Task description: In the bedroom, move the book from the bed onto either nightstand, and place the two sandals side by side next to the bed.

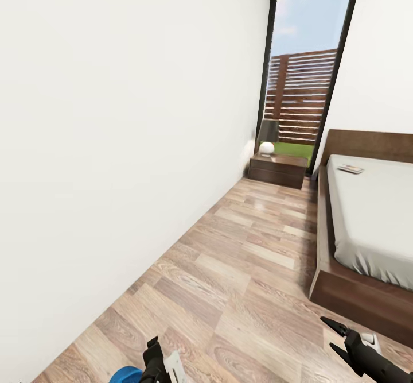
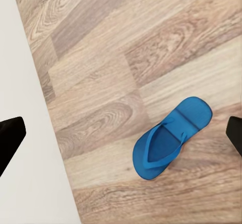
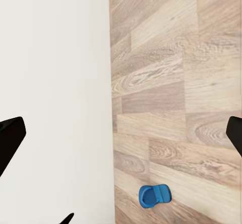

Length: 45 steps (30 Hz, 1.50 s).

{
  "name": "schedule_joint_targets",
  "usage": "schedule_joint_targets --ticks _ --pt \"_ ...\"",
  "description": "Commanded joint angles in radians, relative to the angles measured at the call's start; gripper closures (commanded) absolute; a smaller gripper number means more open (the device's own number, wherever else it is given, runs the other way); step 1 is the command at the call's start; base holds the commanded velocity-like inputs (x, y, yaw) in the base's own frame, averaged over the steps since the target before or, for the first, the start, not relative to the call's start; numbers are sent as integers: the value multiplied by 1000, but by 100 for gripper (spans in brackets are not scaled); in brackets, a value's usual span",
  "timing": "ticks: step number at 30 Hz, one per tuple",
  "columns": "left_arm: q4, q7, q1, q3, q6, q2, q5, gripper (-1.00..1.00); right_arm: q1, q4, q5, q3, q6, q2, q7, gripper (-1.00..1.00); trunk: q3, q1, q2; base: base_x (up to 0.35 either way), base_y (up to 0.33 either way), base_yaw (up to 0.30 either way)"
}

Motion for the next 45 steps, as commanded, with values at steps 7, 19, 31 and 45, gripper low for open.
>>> schedule_joint_targets --ticks 7,19,31,45 --pt "-2 -4 0 -2 5 0 -9 -100 0 1 -2 -2 6 0 1 -100 -23 27 -50 0 0 0" --pt "-5 -3 0 -2 5 0 -11 -100 0 0 -2 -2 6 0 1 -100 -62 66 -120 0 0 0" --pt "-5 -3 -1 -2 5 1 -12 -100 0 0 -2 -2 6 0 1 -100 -109 71 -123 0 0 0" --pt "-5 -2 0 -2 5 2 -12 -100 0 0 -2 -2 6 0 1 -100 -163 78 -126 0 0 0"
